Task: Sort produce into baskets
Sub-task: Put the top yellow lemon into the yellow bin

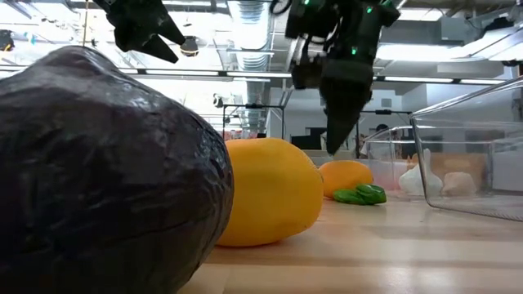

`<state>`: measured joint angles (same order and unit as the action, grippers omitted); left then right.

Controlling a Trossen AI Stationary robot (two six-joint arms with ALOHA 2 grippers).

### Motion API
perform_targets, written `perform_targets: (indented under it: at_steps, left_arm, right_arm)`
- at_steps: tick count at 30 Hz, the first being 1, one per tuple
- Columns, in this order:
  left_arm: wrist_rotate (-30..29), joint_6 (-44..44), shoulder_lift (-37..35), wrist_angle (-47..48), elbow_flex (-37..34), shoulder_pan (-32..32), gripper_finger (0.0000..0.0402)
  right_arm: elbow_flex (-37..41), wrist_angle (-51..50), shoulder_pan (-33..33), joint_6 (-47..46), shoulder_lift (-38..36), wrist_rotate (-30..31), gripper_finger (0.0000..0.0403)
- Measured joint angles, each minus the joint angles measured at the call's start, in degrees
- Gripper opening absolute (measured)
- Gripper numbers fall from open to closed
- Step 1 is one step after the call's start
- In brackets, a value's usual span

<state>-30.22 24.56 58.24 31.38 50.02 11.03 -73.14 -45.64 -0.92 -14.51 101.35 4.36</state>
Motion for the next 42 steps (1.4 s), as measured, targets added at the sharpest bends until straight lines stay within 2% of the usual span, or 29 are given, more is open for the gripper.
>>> perform_targets:
  at_steps: [15, 18, 24, 28, 36, 42]
  left_arm:
    - [-0.02, 0.11, 0.00, 0.02, 0.00, -0.02, 0.0316]
    - [0.00, 0.11, 0.00, 0.03, 0.00, -0.02, 0.0316]
    - [0.02, 0.11, 0.00, 0.06, 0.00, -0.02, 0.0316]
    - [0.02, 0.10, 0.00, 0.06, 0.00, -0.02, 0.0316]
    - [0.04, 0.10, 0.00, 0.12, 0.00, -0.02, 0.0316]
    - [0.07, 0.09, 0.00, 0.19, 0.00, -0.02, 0.0316]
  right_arm:
    - [-6.03, -9.82, 1.52, 3.02, 12.21, 0.92, 0.0369]
    - [-6.11, -10.06, 1.52, 3.02, 13.22, 1.11, 0.0350]
    - [-6.14, -9.74, 1.52, 3.00, 13.26, 1.14, 0.0284]
    - [-6.90, -10.41, 1.36, 3.00, 12.92, 1.14, 0.0267]
    - [-16.86, -18.49, -0.24, 7.81, 12.91, 1.65, 0.0270]
    - [-24.22, -26.47, 0.30, 10.66, 11.84, 7.58, 0.0270]
